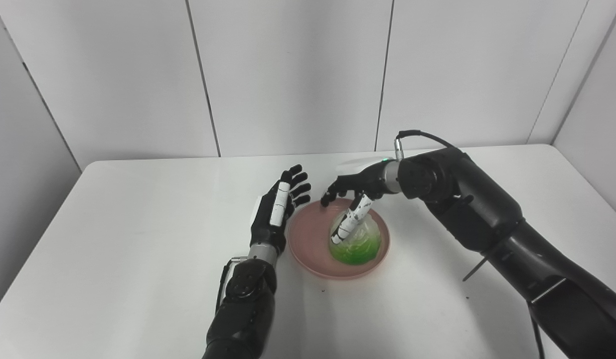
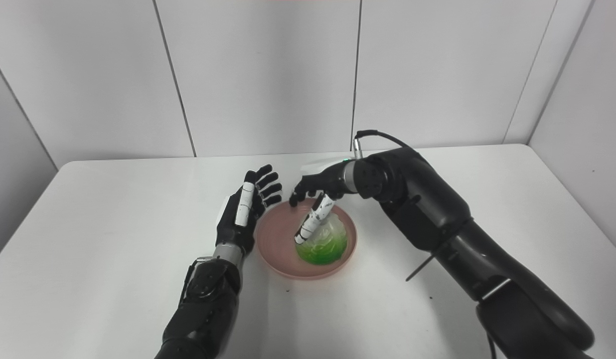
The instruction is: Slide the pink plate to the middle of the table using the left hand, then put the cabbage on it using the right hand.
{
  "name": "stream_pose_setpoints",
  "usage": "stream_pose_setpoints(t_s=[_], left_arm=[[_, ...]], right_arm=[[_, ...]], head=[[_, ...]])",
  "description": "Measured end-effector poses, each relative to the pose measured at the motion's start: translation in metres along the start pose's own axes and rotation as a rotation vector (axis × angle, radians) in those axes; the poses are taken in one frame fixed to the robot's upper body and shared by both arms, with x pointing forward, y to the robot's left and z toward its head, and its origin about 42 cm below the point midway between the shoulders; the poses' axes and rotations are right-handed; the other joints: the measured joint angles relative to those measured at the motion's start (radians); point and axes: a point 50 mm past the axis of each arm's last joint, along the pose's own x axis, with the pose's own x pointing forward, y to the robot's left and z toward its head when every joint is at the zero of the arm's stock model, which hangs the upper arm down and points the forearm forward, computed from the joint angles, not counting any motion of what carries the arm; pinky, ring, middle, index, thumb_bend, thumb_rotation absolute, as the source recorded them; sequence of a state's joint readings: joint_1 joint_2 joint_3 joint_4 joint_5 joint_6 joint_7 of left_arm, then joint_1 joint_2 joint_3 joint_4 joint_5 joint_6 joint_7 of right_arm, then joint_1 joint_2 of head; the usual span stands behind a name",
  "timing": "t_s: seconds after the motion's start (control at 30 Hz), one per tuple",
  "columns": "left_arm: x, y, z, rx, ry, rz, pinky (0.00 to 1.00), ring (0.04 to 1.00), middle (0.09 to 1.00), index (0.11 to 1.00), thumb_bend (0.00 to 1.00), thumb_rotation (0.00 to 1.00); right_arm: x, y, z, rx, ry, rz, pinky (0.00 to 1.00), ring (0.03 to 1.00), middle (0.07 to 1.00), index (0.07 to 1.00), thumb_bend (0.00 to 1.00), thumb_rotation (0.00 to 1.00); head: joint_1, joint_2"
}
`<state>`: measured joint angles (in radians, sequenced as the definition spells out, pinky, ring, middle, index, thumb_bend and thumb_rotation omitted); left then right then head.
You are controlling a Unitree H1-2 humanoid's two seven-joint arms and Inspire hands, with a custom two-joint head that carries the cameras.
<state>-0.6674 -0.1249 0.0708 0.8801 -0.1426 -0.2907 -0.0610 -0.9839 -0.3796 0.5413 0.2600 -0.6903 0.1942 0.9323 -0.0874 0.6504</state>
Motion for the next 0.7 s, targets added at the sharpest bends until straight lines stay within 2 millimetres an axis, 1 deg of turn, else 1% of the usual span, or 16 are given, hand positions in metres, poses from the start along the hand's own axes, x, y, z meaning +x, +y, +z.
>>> stream_pose_setpoints(t_s=[0.03, 0.07, 0.1, 0.17, 0.2, 0.27, 0.3, 0.33, 0.37, 0.43, 0.5, 0.53, 0.57, 0.63, 0.67, 0.7], left_arm=[[0.000, 0.000, 0.000, -0.001, 0.000, 0.000, 0.76, 0.835, 0.844, 0.797, 0.89, 0.87], [0.000, 0.000, 0.000, -0.001, 0.000, 0.000, 0.75, 0.832, 0.843, 0.801, 0.90, 0.89], [0.000, 0.000, 0.000, -0.001, -0.001, 0.000, 0.75, 0.826, 0.839, 0.798, 0.91, 0.88], [0.000, 0.001, 0.000, -0.010, -0.001, 0.006, 0.75, 0.819, 0.834, 0.792, 0.91, 0.86], [0.000, 0.001, 0.000, -0.013, -0.001, 0.008, 0.76, 0.815, 0.827, 0.786, 0.92, 0.84], [0.000, 0.002, 0.000, -0.030, -0.002, 0.018, 0.76, 0.817, 0.825, 0.782, 0.92, 0.82], [0.000, 0.002, 0.000, -0.047, -0.005, 0.025, 0.76, 0.823, 0.827, 0.785, 0.93, 0.81], [0.000, 0.003, 0.000, -0.053, -0.006, 0.029, 0.76, 0.828, 0.830, 0.792, 0.92, 0.81], [0.000, 0.003, 0.000, -0.054, -0.007, 0.031, 0.76, 0.848, 0.841, 0.808, 0.91, 0.82], [0.000, 0.004, 0.001, -0.053, -0.008, 0.032, 0.76, 0.859, 0.848, 0.817, 0.91, 0.83], [0.000, 0.003, 0.000, -0.048, -0.008, 0.031, 0.76, 0.863, 0.858, 0.830, 0.91, 0.85], [0.000, 0.003, 0.001, -0.042, -0.010, 0.031, 0.77, 0.867, 0.862, 0.836, 0.91, 0.85], [0.000, 0.003, 0.001, -0.035, -0.012, 0.028, 0.80, 0.875, 0.871, 0.850, 0.91, 0.86], [0.000, 0.002, 0.001, -0.009, -0.019, 0.021, 0.81, 0.879, 0.877, 0.867, 0.91, 0.88], [0.000, 0.002, 0.001, 0.003, -0.024, 0.022, 0.81, 0.879, 0.877, 0.868, 0.91, 0.88], [-0.001, 0.002, 0.001, 0.017, -0.030, 0.026, 0.83, 0.876, 0.876, 0.867, 0.91, 0.88]], right_arm=[[-0.003, -0.002, 0.000, 0.010, -0.009, -0.027, 0.78, 0.862, 0.868, 0.807, 1.00, 0.63], [-0.006, -0.004, -0.002, 0.026, -0.019, -0.058, 0.76, 0.849, 0.860, 0.816, 1.00, 0.72], [-0.009, -0.005, -0.004, 0.049, -0.029, -0.102, 0.75, 0.837, 0.853, 0.821, 1.00, 0.75], [-0.019, -0.009, -0.009, 0.107, -0.070, -0.205, 0.75, 0.824, 0.844, 0.825, 1.00, 0.78], [-0.020, -0.010, -0.010, 0.118, -0.076, -0.228, 0.74, 0.814, 0.836, 0.833, 1.00, 0.82], [-0.027, -0.009, -0.018, 0.207, -0.111, -0.298, 0.73, 0.792, 0.825, 0.840, 0.99, 0.84], [-0.029, -0.007, -0.024, 0.287, -0.142, -0.343, 0.72, 0.783, 0.820, 0.847, 0.98, 0.86], [-0.030, -0.003, -0.028, 0.350, -0.161, -0.378, 0.73, 0.789, 0.824, 0.851, 0.99, 0.88], [-0.030, 0.003, -0.032, 0.407, -0.176, -0.404, 0.76, 0.827, 0.847, 0.861, 1.00, 0.91], [-0.025, 0.020, -0.039, 0.547, -0.213, -0.438, 0.78, 0.850, 0.860, 0.866, 1.00, 0.93], [-0.016, 0.039, -0.044, 0.675, -0.218, -0.485, 0.80, 0.873, 0.869, 0.870, 1.00, 0.93], [-0.012, 0.049, -0.048, 0.741, -0.216, -0.512, 0.83, 0.889, 0.874, 0.867, 1.00, 0.92], [-0.005, 0.065, -0.051, 0.830, -0.213, -0.534, 0.85, 0.884, 0.872, 0.860, 1.00, 0.91], [0.007, 0.089, -0.055, 0.971, -0.206, -0.593, 0.89, 0.890, 0.874, 0.856, 1.00, 0.88], [0.012, 0.101, -0.055, 1.043, -0.203, -0.627, 0.89, 0.891, 0.875, 0.856, 1.00, 0.88], [0.017, 0.112, -0.055, 1.101, -0.202, -0.646, 0.93, 0.910, 0.885, 0.861, 0.99, 0.89]], head=[[0.000, 0.000], [0.000, 0.000], [0.000, 0.000], [0.000, -0.002], [-0.003, -0.003], [-0.003, -0.003], [-0.005, -0.003], [-0.003, -0.002], [-0.003, -0.002], [-0.003, -0.002], [-0.003, -0.002], [-0.003, -0.002], [-0.003, -0.002], [-0.002, 0.000], [-0.002, 0.000], [-0.002, 0.000]])
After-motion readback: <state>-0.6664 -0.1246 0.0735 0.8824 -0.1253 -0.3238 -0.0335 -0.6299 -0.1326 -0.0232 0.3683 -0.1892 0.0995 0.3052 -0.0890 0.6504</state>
